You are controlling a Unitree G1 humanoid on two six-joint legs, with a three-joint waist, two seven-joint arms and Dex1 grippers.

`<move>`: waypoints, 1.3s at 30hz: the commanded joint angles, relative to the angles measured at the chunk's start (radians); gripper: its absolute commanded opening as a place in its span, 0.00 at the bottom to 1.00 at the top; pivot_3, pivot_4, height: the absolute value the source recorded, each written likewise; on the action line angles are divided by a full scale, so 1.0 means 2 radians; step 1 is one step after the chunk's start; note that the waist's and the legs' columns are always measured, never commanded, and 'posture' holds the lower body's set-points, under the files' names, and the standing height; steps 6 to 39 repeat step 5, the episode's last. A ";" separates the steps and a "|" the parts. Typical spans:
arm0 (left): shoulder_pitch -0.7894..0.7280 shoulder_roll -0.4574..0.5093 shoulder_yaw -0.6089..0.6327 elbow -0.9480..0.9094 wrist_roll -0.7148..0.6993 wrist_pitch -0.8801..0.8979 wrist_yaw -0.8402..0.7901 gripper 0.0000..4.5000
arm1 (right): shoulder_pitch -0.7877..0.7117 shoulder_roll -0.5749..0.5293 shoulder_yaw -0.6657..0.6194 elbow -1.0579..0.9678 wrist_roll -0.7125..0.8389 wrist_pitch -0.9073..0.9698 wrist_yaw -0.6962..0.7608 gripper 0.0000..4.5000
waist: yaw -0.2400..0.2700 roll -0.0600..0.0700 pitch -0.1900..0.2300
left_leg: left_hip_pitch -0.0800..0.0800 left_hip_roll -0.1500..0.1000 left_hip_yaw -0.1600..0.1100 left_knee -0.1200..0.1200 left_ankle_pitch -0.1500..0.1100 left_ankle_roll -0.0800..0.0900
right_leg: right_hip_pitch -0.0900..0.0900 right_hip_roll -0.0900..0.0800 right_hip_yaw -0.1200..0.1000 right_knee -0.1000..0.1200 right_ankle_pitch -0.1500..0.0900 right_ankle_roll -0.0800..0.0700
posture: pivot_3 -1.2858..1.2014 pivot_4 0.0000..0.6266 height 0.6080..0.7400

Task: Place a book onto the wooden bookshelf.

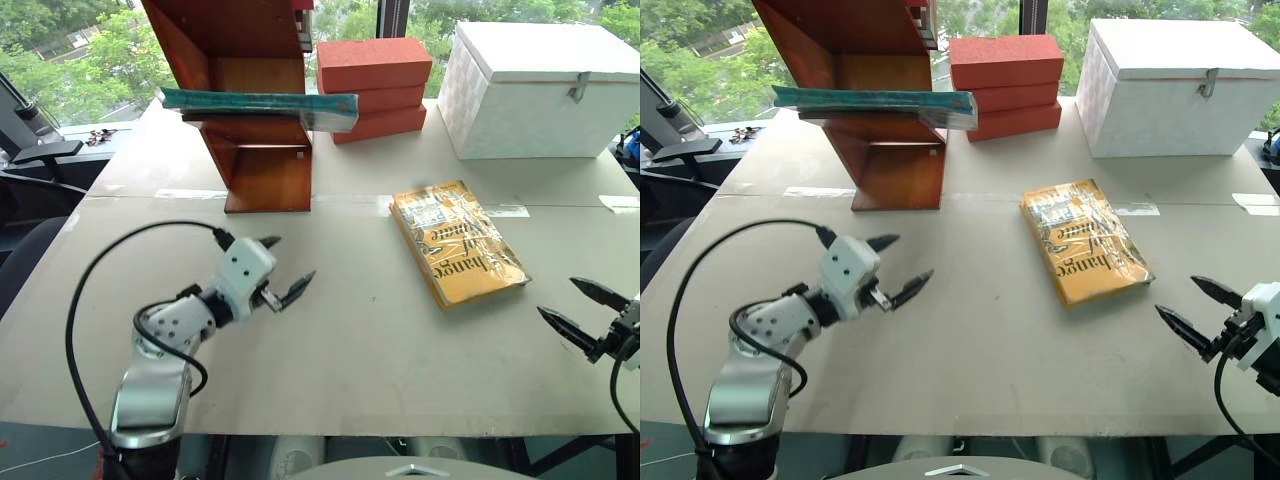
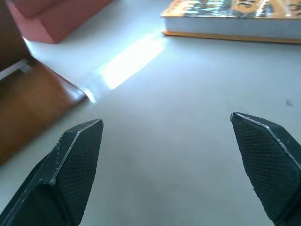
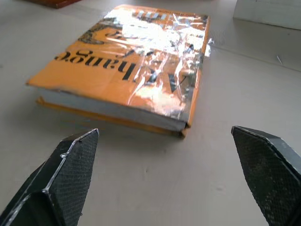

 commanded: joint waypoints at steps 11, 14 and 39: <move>0.017 0.001 -0.012 0.027 0.003 -0.045 0.052 0.99 | 0.004 0.015 0.017 0.001 -0.017 -0.042 -0.011 1.00 | -0.002 0.000 0.000 | 0.000 0.000 0.000 0.002 0.000 0.000 | 0.000 0.000 0.000 0.001 0.000 0.000 | 0.52 0.24 1.00; 0.017 0.001 -0.012 0.027 0.003 -0.045 0.052 0.99 | 0.004 0.015 0.017 0.001 -0.017 -0.042 -0.011 1.00 | -0.002 0.000 0.000 | 0.000 0.000 0.000 0.002 0.000 0.000 | 0.000 0.000 0.000 0.001 0.000 0.000 | 0.52 0.24 1.00; 0.017 0.001 -0.012 0.027 0.003 -0.045 0.052 0.99 | 0.004 0.015 0.017 0.001 -0.017 -0.042 -0.011 1.00 | -0.002 0.000 0.000 | 0.000 0.000 0.000 0.002 0.000 0.000 | 0.000 0.000 0.000 0.001 0.000 0.000 | 0.52 0.24 1.00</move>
